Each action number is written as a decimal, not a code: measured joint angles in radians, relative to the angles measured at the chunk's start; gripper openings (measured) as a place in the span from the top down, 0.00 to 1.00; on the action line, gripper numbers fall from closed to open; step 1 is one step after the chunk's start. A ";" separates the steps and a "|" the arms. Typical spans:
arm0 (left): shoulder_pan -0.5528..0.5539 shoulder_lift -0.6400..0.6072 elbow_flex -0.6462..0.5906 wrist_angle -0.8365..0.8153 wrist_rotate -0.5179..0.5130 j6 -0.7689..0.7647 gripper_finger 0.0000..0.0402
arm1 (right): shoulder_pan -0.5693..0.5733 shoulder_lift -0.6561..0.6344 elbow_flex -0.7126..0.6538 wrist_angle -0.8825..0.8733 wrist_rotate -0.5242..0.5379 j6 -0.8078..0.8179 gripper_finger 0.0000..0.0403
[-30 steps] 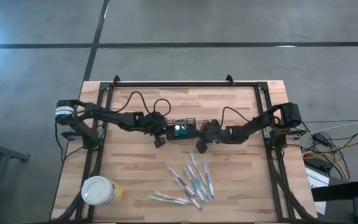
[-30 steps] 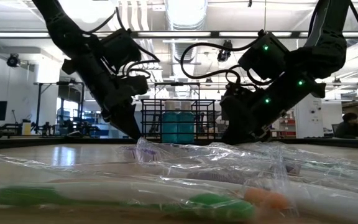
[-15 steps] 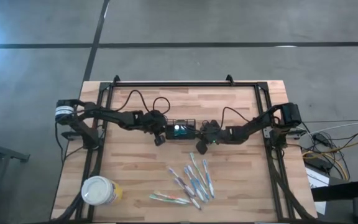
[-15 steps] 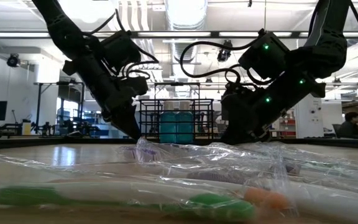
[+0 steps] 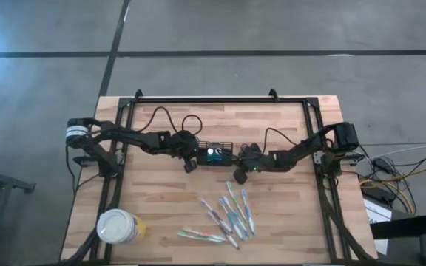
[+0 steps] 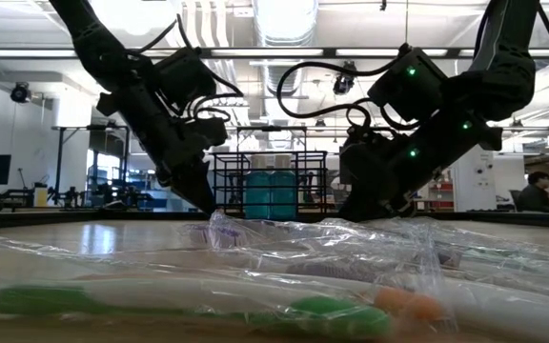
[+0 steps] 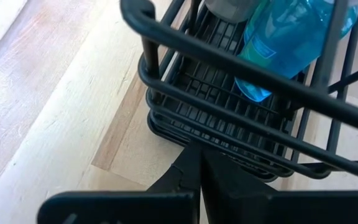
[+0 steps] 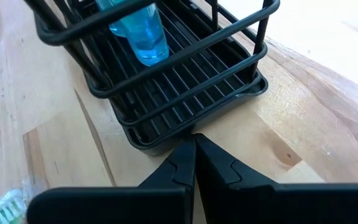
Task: Pick & Place toothbrushing station
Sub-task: Adjust the wire organizer, then put the blue toothbrush into the wire organizer
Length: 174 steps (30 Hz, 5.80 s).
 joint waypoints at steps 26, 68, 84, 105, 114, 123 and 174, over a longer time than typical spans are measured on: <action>-0.035 -0.112 0.002 -0.173 -0.027 -0.015 0.99 | 0.003 -0.121 -0.009 -0.208 0.040 0.028 0.98; -0.086 -1.541 -0.639 -0.100 -0.120 0.235 0.99 | 0.087 -0.772 -0.366 0.211 -0.081 -0.356 0.98; -0.085 -1.547 -0.613 -0.192 -0.083 0.271 0.99 | 0.091 -0.825 -0.509 0.455 -0.084 -0.394 0.98; -0.085 -1.546 -0.617 -0.181 -0.087 0.305 0.99 | 0.077 -1.537 -0.506 -0.179 -0.060 -0.394 0.98; -0.085 -1.546 -0.615 -0.166 -0.168 0.397 0.99 | 0.150 -1.377 -0.236 -0.581 0.033 -0.209 0.98; -0.085 -1.543 -0.616 -0.174 -0.251 0.388 0.99 | 0.269 -0.804 0.262 -1.110 0.095 0.276 0.98; -0.085 -1.521 -0.621 -0.193 -0.032 0.360 0.99 | 0.365 0.050 0.602 -1.207 -0.209 0.887 0.46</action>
